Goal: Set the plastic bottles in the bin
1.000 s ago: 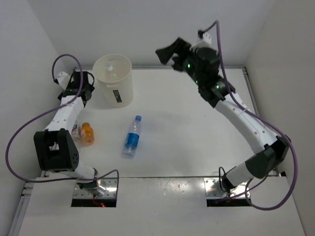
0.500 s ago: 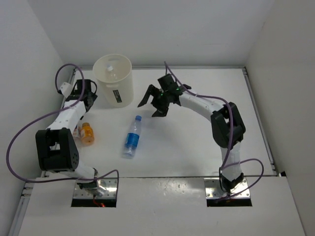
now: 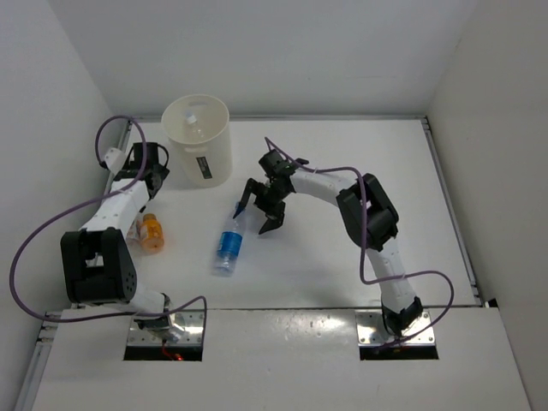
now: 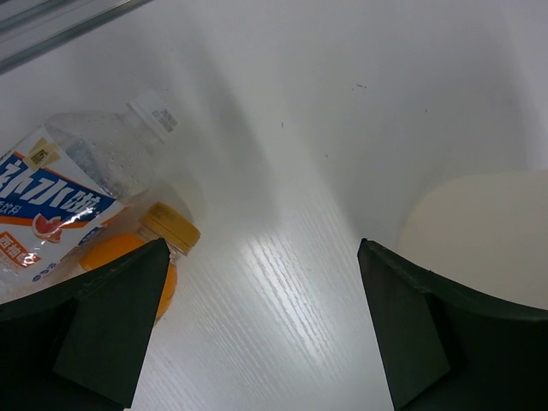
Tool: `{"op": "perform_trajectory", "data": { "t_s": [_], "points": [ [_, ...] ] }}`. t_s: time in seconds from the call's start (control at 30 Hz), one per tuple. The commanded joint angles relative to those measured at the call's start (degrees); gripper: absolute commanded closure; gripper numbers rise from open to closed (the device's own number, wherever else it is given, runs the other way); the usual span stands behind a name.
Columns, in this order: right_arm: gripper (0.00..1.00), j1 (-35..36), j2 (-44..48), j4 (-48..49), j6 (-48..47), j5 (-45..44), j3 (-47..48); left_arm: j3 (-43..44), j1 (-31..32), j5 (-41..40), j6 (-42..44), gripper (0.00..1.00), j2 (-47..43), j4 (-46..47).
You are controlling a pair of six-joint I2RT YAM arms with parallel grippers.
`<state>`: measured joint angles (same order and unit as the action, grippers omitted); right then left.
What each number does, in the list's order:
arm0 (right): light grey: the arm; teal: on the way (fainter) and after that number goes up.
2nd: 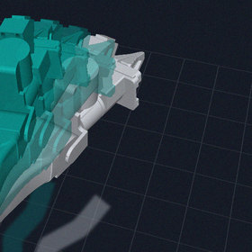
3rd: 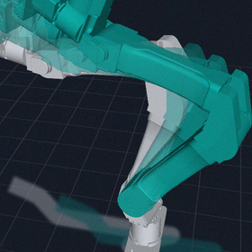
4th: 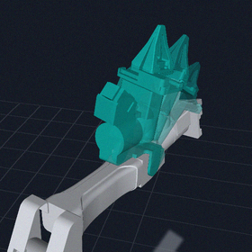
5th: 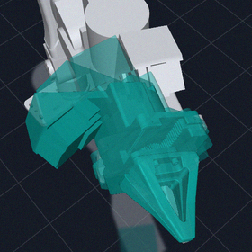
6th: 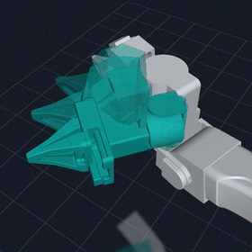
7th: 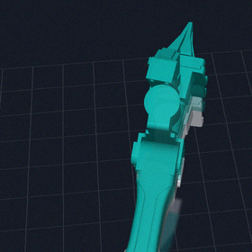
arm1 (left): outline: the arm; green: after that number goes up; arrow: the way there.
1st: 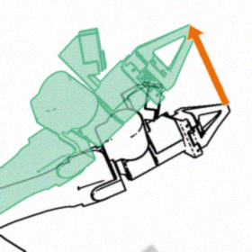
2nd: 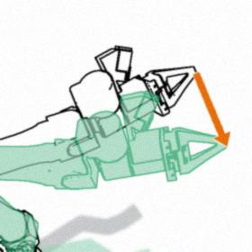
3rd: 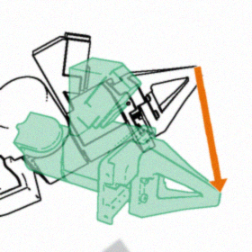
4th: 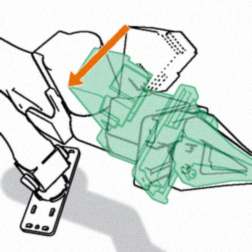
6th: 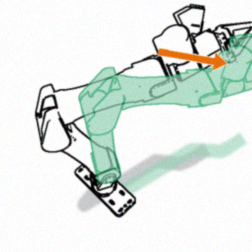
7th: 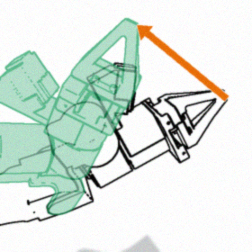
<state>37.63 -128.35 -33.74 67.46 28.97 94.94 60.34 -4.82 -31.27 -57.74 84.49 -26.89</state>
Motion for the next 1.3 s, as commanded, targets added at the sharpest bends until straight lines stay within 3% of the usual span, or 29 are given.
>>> {"op": "perform_trajectory", "data": {
  "t_s": [0.0,0.73,0.83,0.93,1.03,1.13,1.27],
  "points": [
    [0.02,1.57,-1.19,-2.56,-0.58,3.1,2.71,-0.22,-0.1,0.07,-0.89,0.01,-2.13,0.79],
    [0.03,2.1,-8.58,3.49,2.49,7.58,6.41,-0.13,-0.1,1.38,-0.89,0.01,-2.13,1.41],
    [0.15,2.1,-8.58,10.61,7.49,9.96,1.15,-0.66,-0.1,1.38,-0.89,0.01,-2.13,1.41],
    [0.17,2.1,-8.58,11.32,7.51,10.49,1.13,-1.27,-0.1,1.38,-0.89,0.01,-2.66,2.02],
    [0.26,2.1,-7.18,11.32,7.51,10.49,-0.36,-1.8,-0.1,0.86,-0.89,0.01,-2.66,2.02],
    [0.41,1.48,-6.47,12.47,7.51,9.96,-1.77,-1.8,-0.1,0.86,-0.89,0.01,-3.19,2.02],
    [0.41,-0.35,-2.44,13.87,7.51,9.96,-6.15,-1.8,-0.1,0.33,-0.36,0.01,-3.19,2.02]
  ]
}}
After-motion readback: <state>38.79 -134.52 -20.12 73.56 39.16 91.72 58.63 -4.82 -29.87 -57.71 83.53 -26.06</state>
